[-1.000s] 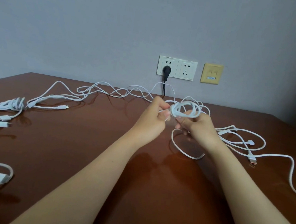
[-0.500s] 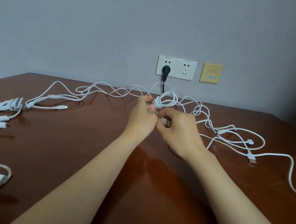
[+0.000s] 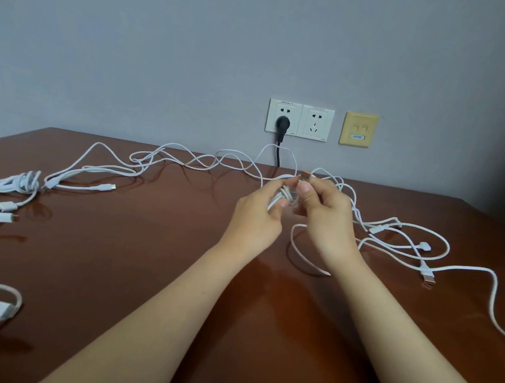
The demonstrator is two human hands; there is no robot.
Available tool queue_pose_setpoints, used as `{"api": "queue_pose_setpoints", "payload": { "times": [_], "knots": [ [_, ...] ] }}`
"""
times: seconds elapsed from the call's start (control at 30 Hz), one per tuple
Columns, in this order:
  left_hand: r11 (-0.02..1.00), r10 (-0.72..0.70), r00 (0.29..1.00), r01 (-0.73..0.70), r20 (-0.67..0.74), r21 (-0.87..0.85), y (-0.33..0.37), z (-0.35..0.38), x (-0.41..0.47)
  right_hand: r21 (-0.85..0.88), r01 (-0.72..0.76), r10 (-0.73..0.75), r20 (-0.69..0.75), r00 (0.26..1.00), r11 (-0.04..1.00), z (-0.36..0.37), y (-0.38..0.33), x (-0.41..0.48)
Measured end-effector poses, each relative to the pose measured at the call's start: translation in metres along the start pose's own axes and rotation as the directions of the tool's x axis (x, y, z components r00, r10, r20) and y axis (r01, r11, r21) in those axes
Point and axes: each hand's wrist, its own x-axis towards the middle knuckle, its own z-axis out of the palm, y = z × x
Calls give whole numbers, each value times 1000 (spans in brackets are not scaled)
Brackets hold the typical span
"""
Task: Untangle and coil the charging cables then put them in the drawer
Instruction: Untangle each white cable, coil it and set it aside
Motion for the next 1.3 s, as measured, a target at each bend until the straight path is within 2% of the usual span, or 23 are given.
{"api": "queue_pose_setpoints", "payload": {
  "times": [0.17,0.23,0.33,0.57,0.8,0.97,1.13,1.23,1.3],
  "knots": [
    [998,-44,999,45,14,-35,-5,1,2,108,-81,82,-2,997,991,2,-2,-3],
    [995,-78,997,80,30,-66,-3,1,2,154,-119,128,-47,991,981,1,-3,-3],
    [976,-107,992,116,62,-182,3,1,1,258,-176,203,-84,976,950,-1,-3,-1],
    [903,-115,992,127,54,-410,10,3,0,413,-217,239,-2,971,885,-1,-7,0],
    [716,-183,974,223,130,-661,13,-2,3,358,-188,213,-31,977,915,0,-5,2],
    [752,-138,979,201,148,-628,14,-1,0,263,-169,197,-85,977,950,-4,-4,5],
    [728,-172,975,221,140,-649,13,-3,0,236,-184,216,-118,969,954,-2,-5,5],
    [662,-191,967,255,170,-705,19,-6,1,159,-152,175,-146,974,976,-3,-5,5],
    [668,-191,969,247,158,-702,21,-6,1,120,-130,147,-143,979,984,-3,-4,5]
  ]
}}
